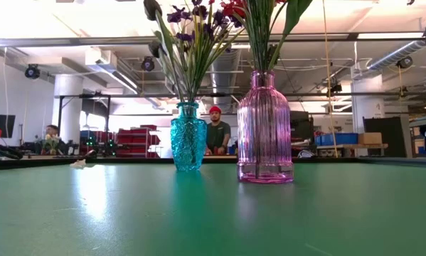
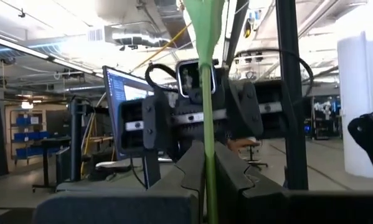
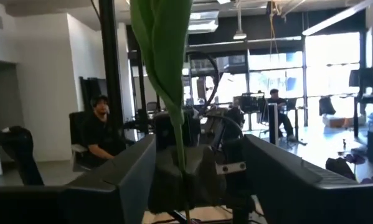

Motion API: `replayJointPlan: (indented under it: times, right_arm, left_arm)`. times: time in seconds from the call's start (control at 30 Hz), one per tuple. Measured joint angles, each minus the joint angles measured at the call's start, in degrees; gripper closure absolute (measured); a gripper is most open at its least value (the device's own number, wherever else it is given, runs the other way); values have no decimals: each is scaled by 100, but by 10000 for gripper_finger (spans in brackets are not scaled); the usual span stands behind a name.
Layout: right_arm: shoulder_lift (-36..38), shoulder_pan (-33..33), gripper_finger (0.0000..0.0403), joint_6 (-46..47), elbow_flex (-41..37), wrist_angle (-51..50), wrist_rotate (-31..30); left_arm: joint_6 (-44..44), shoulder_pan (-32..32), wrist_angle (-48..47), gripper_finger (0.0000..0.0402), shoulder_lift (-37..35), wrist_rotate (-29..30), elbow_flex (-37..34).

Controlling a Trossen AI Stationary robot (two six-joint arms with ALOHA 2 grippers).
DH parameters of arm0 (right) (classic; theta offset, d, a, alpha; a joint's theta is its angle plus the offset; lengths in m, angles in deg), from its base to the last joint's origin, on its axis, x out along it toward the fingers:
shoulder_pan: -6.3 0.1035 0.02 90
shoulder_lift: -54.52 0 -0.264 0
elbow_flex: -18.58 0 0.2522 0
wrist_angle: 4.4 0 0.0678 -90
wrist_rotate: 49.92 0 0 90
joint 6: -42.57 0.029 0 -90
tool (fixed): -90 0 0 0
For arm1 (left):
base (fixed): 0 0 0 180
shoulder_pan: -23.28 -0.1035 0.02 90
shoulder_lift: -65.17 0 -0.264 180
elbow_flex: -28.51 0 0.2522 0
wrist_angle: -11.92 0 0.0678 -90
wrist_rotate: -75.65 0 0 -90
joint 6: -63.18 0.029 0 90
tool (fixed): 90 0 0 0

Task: Sort flowers into vase by color
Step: Put the pink tulip into the purple vase

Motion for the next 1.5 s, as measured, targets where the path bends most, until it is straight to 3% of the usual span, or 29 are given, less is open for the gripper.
replayJointPlan:
  times: [0.2, 0.4, 0.63, 1.0, 1.3, 1.5]
  right_arm:
    - [4, -143, 148, 252, 158, -285, 28]
    - [6, -411, 156, 466, 141, -308, 92]
    - [6, -324, 158, 628, 125, -566, 72]
    - [10, -388, 155, 662, 210, -557, 443]
    - [10, -595, 177, 443, 423, -597, 657]
    - [8, -673, 235, 479, 425, -730, 706]
  left_arm:
    - [-64, 0, -63, 402, 207, 2, 168]
    - [-230, -3, -53, 401, 426, 28, 308]
    - [3, 22, -53, 401, 338, 683, 333]
    - [-11, 7, -171, 401, 275, 678, 377]
    - [-16, 7, -240, 401, 275, 680, 377]
    - [-98, 7, -239, 401, 275, 684, 377]
